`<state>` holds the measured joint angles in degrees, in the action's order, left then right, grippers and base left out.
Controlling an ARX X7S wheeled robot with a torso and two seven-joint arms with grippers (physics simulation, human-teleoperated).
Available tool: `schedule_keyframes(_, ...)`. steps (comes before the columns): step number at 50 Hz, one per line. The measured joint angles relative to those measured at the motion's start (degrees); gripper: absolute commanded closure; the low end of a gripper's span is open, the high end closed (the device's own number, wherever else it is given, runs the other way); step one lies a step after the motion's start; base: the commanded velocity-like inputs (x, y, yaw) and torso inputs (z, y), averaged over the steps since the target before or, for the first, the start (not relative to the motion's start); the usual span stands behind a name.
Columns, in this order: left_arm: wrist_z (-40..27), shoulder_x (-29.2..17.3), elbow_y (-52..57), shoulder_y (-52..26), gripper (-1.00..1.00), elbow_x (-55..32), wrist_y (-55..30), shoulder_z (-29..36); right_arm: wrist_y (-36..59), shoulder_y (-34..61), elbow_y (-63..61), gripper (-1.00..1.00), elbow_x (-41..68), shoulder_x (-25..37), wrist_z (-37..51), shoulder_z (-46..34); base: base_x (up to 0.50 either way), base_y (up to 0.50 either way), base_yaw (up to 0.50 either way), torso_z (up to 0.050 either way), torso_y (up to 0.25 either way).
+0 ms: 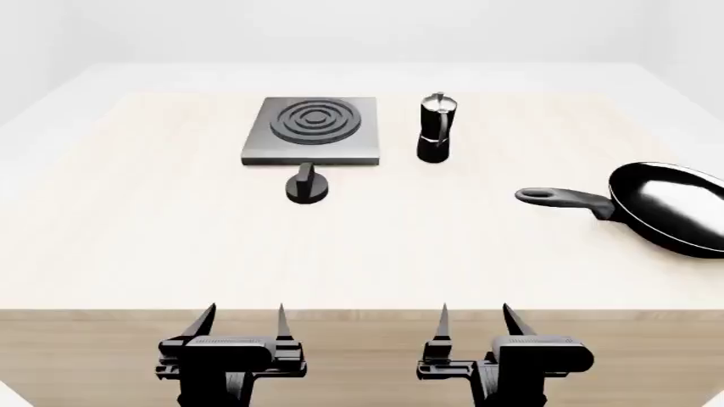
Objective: Put the frying pan on the stove.
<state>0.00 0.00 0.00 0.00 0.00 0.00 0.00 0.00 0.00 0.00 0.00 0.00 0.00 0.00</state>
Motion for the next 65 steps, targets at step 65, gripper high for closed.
schedule_keyframes(65, -5.2, -6.1, 10.9, 1.2, -1.0, -3.3, -5.0, 7.7, 5.9, -0.1, -13.5, -1.0, 3.1, 6.6, 7.1, -6.3, 0.19, 0.0, 0.0, 0.0, 0.0)
